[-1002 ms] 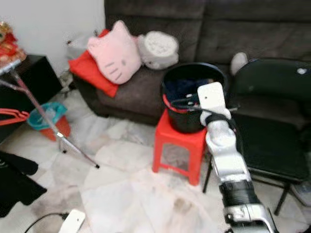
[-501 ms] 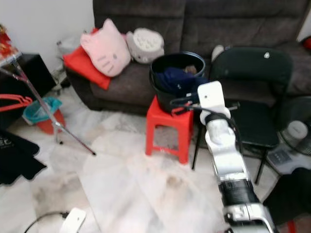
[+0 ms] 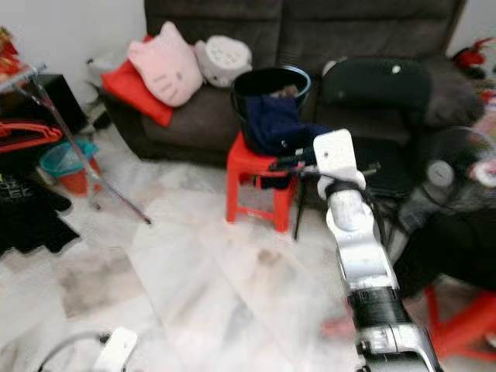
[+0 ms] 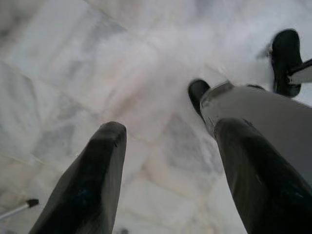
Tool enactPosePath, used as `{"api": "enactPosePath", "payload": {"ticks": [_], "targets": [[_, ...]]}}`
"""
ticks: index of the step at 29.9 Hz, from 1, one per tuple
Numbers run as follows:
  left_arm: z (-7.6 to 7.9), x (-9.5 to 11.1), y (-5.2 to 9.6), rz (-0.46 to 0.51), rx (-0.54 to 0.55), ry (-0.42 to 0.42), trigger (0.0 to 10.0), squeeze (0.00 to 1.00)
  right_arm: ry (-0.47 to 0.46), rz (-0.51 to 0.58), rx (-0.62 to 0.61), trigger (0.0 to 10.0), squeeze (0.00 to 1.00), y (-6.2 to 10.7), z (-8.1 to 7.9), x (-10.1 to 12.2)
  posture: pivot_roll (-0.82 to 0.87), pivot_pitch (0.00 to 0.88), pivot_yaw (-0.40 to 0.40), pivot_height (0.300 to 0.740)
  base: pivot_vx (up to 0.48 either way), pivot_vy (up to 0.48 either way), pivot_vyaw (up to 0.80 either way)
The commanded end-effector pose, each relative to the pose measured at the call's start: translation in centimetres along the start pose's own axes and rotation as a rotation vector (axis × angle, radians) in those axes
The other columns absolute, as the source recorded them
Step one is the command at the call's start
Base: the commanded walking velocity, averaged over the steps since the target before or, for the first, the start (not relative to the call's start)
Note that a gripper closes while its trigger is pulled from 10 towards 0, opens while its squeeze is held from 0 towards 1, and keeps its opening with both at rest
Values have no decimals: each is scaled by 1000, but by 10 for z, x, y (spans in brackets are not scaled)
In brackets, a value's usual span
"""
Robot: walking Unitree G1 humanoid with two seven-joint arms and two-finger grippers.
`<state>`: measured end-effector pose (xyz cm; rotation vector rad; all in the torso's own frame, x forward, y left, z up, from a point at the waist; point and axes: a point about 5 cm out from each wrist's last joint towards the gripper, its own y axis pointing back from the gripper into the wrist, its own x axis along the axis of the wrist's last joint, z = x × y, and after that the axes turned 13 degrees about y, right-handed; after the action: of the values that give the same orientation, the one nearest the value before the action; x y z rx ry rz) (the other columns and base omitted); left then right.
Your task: Hang hanger
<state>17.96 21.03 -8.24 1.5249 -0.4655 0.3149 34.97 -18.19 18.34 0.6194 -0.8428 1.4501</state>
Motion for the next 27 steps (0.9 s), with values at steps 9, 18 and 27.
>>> {"api": "enactPosePath", "payload": {"ticks": [9, 18, 27], "targets": [[-5, -6, 1, -27, 19, -10, 10000, 0, -118, -207, 22, 10000, 0, 8, -13, -47, -55, 0, 38, 740, 0, 0, 0], [-5, -6, 1, -17, 19, 10, 10000, 0, -321, -511, 15, 10000, 0, 45, -41, -117, -31, 0, 38, 740, 0, 0, 0], [-7, -6, 2, -20, 25, -2, 10000, 0, -374, -464, -41, 10000, 0, 43, -41, -113, -29, 0, 47, 740, 0, 0, 0]]}}
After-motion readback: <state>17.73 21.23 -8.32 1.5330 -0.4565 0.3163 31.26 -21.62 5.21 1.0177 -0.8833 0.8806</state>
